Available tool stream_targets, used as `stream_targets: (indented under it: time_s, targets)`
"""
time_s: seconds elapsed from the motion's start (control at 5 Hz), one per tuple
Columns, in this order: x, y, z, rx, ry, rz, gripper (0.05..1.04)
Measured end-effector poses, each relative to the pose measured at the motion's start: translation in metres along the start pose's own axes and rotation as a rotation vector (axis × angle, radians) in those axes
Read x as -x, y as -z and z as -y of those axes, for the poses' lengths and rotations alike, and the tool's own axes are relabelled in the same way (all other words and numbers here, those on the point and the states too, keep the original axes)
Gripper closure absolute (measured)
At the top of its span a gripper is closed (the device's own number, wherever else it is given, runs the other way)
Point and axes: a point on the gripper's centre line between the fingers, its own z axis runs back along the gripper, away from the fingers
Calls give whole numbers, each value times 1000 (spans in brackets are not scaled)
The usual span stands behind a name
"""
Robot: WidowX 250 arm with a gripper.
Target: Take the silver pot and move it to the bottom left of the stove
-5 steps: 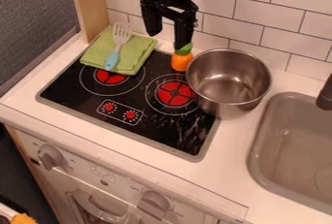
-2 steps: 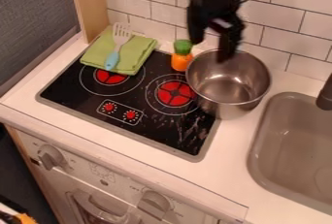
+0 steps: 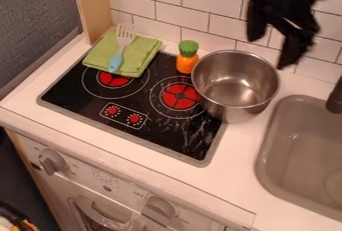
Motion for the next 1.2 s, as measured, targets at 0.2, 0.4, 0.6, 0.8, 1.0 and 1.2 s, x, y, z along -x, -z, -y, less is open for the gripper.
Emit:
stream_targets:
  time_s: [0.2, 0.4, 0.6, 0.8, 1.0, 1.2]
  targets:
    - [6, 30, 13, 71, 3, -89, 79]
    - [21, 64, 15, 108, -25, -223, 80]
    - [35, 84, 11, 102, -51, -321, 81]
    - [39, 100, 15, 121, -32, -354, 137]
    - [36, 100, 24, 105, -3, -351, 421]
    - [34, 100, 28, 98, 29, -338, 731]
